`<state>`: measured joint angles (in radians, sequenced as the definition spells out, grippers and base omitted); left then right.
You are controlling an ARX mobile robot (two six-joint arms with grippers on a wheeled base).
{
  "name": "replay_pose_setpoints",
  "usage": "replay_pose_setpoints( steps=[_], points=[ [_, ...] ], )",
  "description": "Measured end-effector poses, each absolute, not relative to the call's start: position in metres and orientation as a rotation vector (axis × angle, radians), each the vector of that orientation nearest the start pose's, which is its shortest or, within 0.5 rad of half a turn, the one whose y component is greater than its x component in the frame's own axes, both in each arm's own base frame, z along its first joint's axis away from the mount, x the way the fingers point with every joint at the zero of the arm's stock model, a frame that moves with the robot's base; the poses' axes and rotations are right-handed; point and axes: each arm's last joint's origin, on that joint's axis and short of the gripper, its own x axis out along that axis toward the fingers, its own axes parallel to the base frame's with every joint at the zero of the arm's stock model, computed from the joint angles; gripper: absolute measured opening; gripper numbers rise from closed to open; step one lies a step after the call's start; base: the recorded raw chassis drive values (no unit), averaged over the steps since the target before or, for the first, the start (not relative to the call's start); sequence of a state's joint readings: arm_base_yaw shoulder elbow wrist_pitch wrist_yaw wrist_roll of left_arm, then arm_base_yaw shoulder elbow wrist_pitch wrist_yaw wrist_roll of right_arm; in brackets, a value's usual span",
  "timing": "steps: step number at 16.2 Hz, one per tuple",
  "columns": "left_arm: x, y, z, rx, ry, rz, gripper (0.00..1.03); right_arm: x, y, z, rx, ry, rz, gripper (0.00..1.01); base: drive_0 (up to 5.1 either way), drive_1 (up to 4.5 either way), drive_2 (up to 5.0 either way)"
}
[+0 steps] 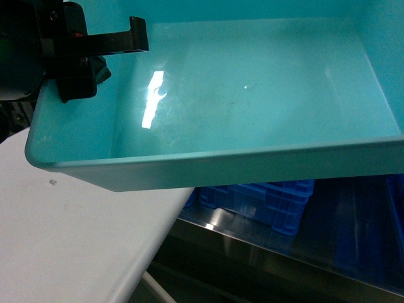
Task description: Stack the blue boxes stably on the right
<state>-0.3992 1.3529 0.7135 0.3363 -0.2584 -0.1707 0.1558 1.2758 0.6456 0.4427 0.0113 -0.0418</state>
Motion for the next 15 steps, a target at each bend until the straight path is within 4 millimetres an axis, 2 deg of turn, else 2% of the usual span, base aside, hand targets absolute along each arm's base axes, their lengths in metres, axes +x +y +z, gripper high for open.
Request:
replay_pose_setpoints(
  steps=[15],
  points=[
    [0.267,-0.1047,0.2346,-0.071,0.298,-0.115,0.05,0.2683,0.0418,0.2422,-0.057,0.184,0.148,0.02,-1.7,-1.65,-1.7]
  ],
)
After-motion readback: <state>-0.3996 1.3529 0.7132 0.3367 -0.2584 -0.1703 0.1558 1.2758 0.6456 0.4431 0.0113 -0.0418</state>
